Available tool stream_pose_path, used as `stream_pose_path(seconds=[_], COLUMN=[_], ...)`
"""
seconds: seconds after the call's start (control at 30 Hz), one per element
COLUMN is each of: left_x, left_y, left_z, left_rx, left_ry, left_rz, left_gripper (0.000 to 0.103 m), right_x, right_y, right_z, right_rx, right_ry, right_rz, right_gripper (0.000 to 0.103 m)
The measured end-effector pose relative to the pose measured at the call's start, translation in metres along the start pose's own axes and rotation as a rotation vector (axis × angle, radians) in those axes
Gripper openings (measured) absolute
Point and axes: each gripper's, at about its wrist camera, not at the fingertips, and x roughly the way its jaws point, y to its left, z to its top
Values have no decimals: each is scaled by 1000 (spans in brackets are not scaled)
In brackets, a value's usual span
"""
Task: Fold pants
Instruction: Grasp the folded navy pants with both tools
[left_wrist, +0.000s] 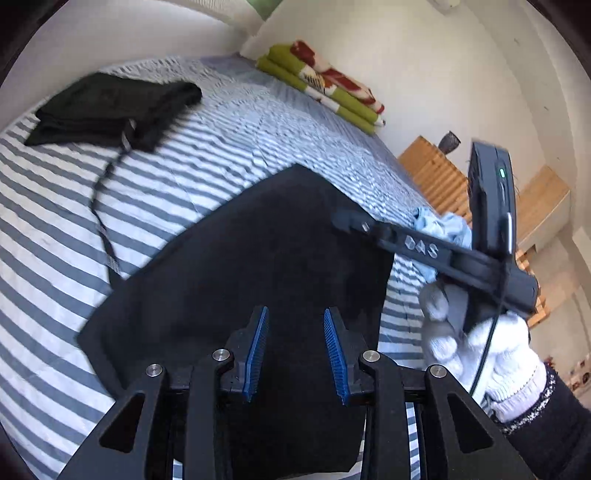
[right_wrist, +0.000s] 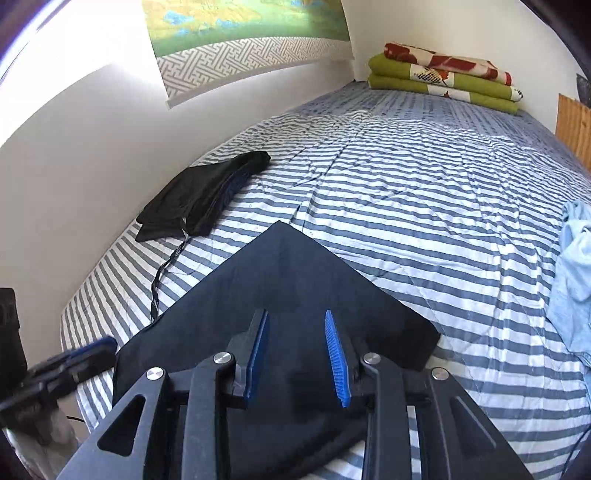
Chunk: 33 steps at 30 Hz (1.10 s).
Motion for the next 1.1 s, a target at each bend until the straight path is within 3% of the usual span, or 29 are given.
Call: stream_pose_path(seconds=[0.13, 0.27, 0.37, 0.5, 0.63, 0.77, 0.83, 0.9, 1.0, 1.1], left_x=[29, 30, 21, 0, 3, 30, 45, 54, 69, 87], left_y=[-8, -21, -14, 1, 11, 38, 44, 44, 51, 55], left_z=[-7, -15, -6, 22, 59, 80, 82, 82, 85, 89], left_rx=[35, 135, 107, 33, 44, -77, -86, -55, -70, -80], left_ry=[71, 69, 35, -55, -60, 6, 56, 81, 114, 146], left_rz=[27, 65, 71, 91, 69, 21, 30, 52, 14, 16], left_gripper=[32, 32, 32, 37, 76, 78, 78, 78, 78, 77], right_x=[46, 91, 74, 16, -23, -19, -10, -9, -4, 5], right_y=[-6, -54, -67, -80, -81, -71, -61, -50, -44, -45], right_z=[26, 30, 30, 9, -42, -84, -95, -97, -93, -84], right_rx=[-57, 83, 99, 175, 277, 364, 381, 351, 374, 383], right_ry=[24, 166, 142, 61, 67, 152, 176, 150, 131, 114], right_rz=[-122, -220, -179, -115, -47, 48, 91, 55, 56, 67], right_gripper=[28, 32, 32, 37, 45, 50, 53, 61, 72, 72])
